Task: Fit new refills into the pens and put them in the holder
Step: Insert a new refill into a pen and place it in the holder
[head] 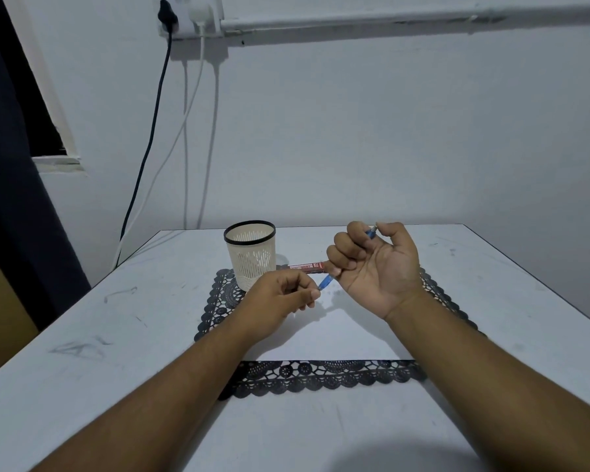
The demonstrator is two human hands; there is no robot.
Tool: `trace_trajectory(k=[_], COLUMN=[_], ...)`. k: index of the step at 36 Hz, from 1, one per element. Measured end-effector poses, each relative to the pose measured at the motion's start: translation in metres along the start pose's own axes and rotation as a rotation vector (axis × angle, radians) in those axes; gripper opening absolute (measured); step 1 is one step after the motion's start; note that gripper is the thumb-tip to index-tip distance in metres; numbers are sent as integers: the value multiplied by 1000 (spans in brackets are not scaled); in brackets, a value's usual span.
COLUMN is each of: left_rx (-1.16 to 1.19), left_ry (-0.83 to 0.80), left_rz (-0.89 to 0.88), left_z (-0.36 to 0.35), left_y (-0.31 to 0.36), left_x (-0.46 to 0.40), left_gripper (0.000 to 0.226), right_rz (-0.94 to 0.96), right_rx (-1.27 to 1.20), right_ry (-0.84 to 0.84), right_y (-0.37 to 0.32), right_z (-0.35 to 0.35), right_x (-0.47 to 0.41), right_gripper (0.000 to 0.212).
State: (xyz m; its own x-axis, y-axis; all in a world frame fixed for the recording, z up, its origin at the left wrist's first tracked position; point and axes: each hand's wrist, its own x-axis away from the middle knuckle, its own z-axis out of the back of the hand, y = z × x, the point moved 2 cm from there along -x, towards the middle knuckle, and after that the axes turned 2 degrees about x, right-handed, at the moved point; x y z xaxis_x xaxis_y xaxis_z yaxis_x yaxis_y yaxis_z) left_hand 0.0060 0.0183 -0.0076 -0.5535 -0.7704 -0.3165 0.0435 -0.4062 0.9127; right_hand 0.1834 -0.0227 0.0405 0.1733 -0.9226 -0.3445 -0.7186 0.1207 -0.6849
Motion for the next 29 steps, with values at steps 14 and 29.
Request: trace_trajectory(k=[14, 29], left_rx=[-6, -167], left_ry=[-12, 30], left_rz=[-7, -52], left_z=[3, 5], left_y=[3, 7], left_x=[0, 3], left_gripper=[3, 6], right_rz=[0, -10], right_rx=[-130, -216], right_ry=[81, 136], right_y=[-3, 0], right_z=[9, 16], right_x=[1, -1], right_gripper=[36, 40])
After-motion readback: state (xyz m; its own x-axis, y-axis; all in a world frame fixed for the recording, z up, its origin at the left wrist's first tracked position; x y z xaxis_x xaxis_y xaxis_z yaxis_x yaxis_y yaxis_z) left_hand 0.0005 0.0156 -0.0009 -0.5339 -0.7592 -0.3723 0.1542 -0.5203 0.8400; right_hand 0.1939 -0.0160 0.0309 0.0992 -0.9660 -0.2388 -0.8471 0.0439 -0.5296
